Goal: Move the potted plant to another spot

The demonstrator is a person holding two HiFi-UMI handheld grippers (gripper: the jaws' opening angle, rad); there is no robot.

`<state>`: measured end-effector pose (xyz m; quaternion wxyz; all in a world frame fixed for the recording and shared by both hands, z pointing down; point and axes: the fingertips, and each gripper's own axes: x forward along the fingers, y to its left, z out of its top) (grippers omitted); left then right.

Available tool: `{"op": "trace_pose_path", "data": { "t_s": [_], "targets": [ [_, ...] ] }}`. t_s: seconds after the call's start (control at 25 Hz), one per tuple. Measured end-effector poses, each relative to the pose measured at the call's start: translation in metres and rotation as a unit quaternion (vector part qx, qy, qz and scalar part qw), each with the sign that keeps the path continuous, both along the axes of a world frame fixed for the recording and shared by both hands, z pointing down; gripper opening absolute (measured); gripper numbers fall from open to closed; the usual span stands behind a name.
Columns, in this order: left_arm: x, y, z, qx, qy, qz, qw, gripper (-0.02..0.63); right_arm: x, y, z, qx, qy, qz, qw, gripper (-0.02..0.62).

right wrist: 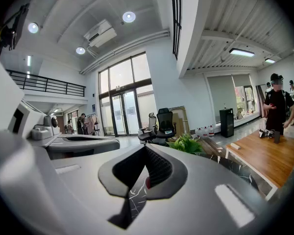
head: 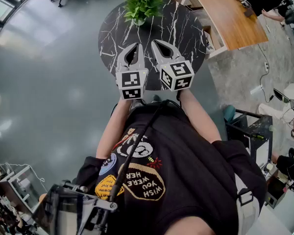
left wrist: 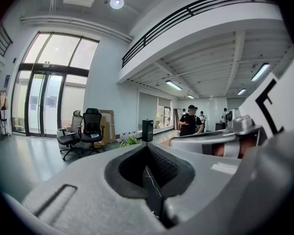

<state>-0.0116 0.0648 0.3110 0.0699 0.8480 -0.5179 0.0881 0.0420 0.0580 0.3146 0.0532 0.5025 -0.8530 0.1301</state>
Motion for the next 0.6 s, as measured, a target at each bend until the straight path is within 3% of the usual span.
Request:
{"op": "trace_pose_path", "data": {
  "t_s": [0.6],
  "targets": [
    [-0.010, -0.007, 0.010, -0.003, 0.013, 0.015, 0.9998, 0.005, -0.012, -0.006, 0.013, -0.003, 0.004, 0.003, 1.000, 0.002]
  ]
}}
